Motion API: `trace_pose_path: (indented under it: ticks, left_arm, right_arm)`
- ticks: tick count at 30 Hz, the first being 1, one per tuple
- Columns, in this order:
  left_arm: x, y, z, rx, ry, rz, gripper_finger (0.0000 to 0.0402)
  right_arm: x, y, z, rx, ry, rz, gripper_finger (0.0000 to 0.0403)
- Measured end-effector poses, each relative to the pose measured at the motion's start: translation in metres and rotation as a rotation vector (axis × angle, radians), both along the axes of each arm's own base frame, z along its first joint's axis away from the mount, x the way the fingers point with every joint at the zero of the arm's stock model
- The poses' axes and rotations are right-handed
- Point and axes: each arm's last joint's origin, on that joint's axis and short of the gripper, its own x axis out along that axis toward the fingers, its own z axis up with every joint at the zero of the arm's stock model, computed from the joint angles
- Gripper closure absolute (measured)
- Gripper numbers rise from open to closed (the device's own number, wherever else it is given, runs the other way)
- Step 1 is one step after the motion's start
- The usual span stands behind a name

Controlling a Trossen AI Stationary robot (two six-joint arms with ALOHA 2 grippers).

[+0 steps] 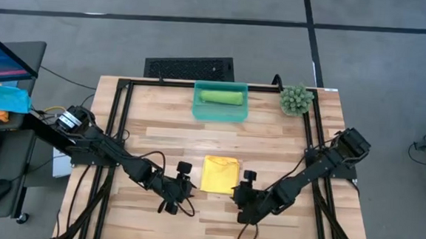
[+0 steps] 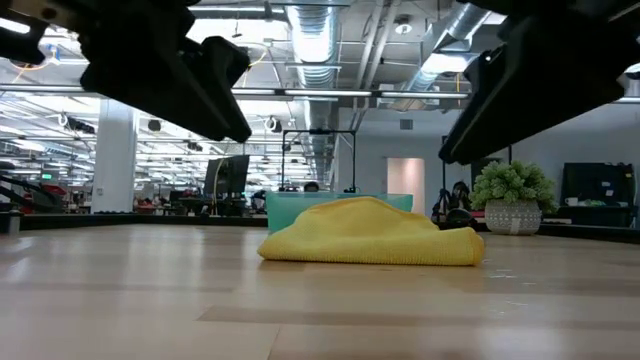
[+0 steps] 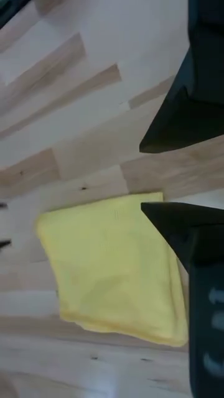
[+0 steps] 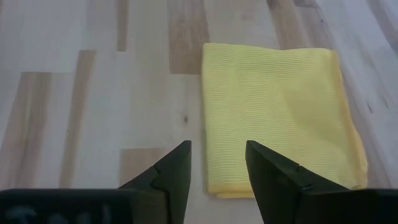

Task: Roll microfiber towels into tight, uniform cylinder then place into a basket
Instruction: Roll the yellow towel

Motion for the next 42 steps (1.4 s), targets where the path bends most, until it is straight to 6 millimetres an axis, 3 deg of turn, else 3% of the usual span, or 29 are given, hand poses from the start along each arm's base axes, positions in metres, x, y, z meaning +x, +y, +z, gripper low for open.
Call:
trace_pose_path:
  ticks: [5, 17, 26, 34, 42]
  left_arm:
    - [0.000, 0.000, 0.000, -0.001, -0.003, 0.000, 0.0252]
    - [0.007, -0.004, 0.002, 0.049, -0.083, -0.072, 0.0215]
    - [0.020, -0.006, -0.031, 0.185, -0.058, -0.097, 0.0215]
    - [0.032, 0.001, -0.049, 0.190, -0.060, -0.060, 0.0215]
    - [0.041, 0.009, -0.075, 0.203, -0.007, -0.065, 0.0215]
  right_arm:
    - [-0.003, 0.004, 0.000, 0.001, 0.000, 0.020, 0.0212]
    - [0.007, 0.014, -0.031, -0.003, 0.074, 0.062, 0.0188]
    - [0.012, 0.018, -0.019, -0.031, 0.082, 0.086, 0.0197]
    - [0.017, 0.009, -0.020, -0.037, 0.097, 0.053, 0.0197]
    - [0.010, -0.004, -0.035, -0.019, 0.134, -0.026, 0.0198]
